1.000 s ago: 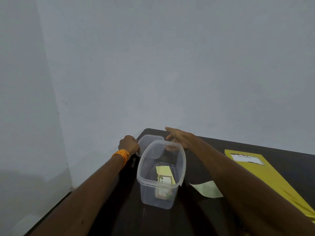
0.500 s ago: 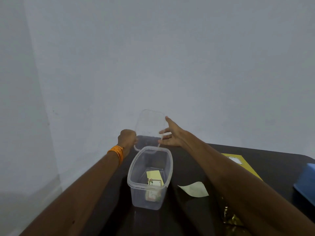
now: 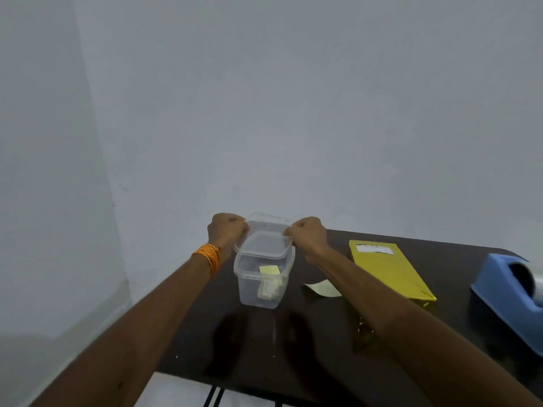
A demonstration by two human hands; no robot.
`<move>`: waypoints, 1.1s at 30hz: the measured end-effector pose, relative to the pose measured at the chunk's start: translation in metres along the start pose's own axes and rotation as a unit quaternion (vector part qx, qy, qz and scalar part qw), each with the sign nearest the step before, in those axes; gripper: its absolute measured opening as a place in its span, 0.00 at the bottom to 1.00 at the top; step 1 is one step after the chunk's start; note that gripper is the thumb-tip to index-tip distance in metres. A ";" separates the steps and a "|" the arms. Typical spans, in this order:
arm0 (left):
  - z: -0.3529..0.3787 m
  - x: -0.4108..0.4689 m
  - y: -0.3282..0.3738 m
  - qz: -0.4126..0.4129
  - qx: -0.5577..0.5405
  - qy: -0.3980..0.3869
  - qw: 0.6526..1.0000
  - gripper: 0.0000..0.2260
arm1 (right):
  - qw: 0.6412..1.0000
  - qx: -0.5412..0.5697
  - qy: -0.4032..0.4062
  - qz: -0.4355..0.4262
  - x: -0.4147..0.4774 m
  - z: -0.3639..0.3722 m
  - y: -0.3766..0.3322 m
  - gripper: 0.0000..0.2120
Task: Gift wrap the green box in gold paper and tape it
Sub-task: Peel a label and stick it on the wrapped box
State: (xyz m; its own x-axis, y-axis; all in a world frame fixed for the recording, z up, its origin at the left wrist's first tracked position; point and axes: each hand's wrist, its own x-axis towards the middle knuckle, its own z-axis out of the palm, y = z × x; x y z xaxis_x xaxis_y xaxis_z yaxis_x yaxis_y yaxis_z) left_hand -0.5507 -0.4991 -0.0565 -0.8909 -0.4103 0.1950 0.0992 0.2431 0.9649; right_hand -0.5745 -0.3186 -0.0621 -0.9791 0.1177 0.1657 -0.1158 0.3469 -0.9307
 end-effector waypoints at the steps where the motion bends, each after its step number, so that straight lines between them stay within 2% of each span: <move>1: -0.002 -0.008 -0.001 0.016 0.014 -0.004 1.000 0.07 | 1.000 -0.008 0.009 -0.005 -0.006 0.001 0.005 0.07; 5: -0.008 -0.024 -0.010 0.041 0.065 -0.021 0.997 0.07 | 0.997 -0.055 0.049 -0.033 -0.028 0.005 0.015 0.06; 8: -0.006 -0.027 -0.018 0.047 0.094 -0.013 0.994 0.09 | 0.992 -0.107 0.049 -0.054 -0.033 0.005 0.019 0.04; 21: 0.001 -0.014 -0.029 0.102 0.211 -0.009 0.972 0.08 | 0.976 -0.186 0.079 -0.086 -0.012 0.025 0.033 0.07; 28: 0.005 -0.015 -0.032 0.130 0.270 0.003 0.954 0.09 | 0.965 -0.232 0.061 -0.104 -0.006 0.028 0.040 0.09; 33: 0.012 -0.013 -0.036 0.149 0.342 -0.019 0.928 0.11 | 0.951 -0.284 0.000 -0.120 0.002 0.031 0.039 0.10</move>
State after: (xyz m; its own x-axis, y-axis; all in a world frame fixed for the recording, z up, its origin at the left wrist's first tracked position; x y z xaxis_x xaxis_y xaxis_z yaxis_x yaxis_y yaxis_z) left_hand -0.5481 -0.4924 -0.0959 -0.8855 -0.2077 0.4157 0.0501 0.8467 0.5298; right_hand -0.5857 -0.3331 -0.1085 -0.9361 -0.0278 0.3507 -0.2265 0.8104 -0.5404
